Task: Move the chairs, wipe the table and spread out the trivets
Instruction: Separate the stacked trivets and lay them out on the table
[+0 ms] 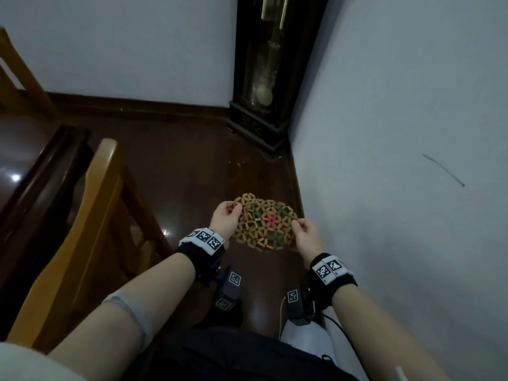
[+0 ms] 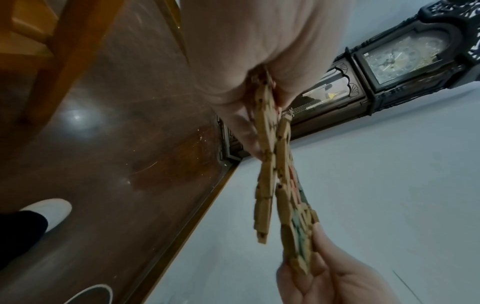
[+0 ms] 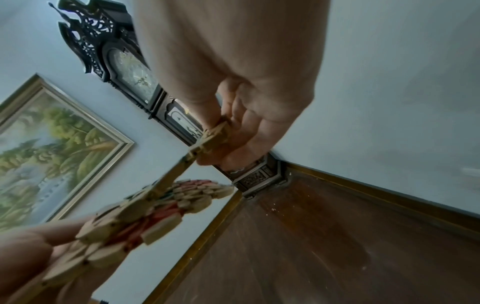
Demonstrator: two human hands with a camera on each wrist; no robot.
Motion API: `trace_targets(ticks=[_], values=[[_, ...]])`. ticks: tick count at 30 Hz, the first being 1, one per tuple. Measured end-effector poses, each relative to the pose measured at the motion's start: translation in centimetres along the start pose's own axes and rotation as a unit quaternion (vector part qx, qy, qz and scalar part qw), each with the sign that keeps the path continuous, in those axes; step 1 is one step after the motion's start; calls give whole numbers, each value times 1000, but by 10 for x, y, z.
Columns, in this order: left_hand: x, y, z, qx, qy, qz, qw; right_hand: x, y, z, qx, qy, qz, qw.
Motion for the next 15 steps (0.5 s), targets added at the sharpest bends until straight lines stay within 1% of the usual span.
trace_targets(ticks=[5, 8, 12, 15], values=[[-92, -43, -43, 28, 29, 17, 999, -88, -25, 67, -13, 10, -20, 1000], [-152, -57, -73, 54, 48, 11, 997, -142, -47, 114, -17, 19, -22, 999], [-222, -57, -113, 138, 73, -4, 988, -203, -90, 174, -28, 36, 19, 999], [-266, -42, -129, 180, 79, -18, 980, -235, -130, 216, -39, 38, 76, 996]])
Point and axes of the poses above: each hand's wrist, its own x-axis away from the middle knuckle, its own y-axis out of the back of the hand, z = x × y, the point moved 1 cm from there along -x, towards the middle knuckle, and after that the axes turned 13 degrees about -z, right-handed, at the moved point
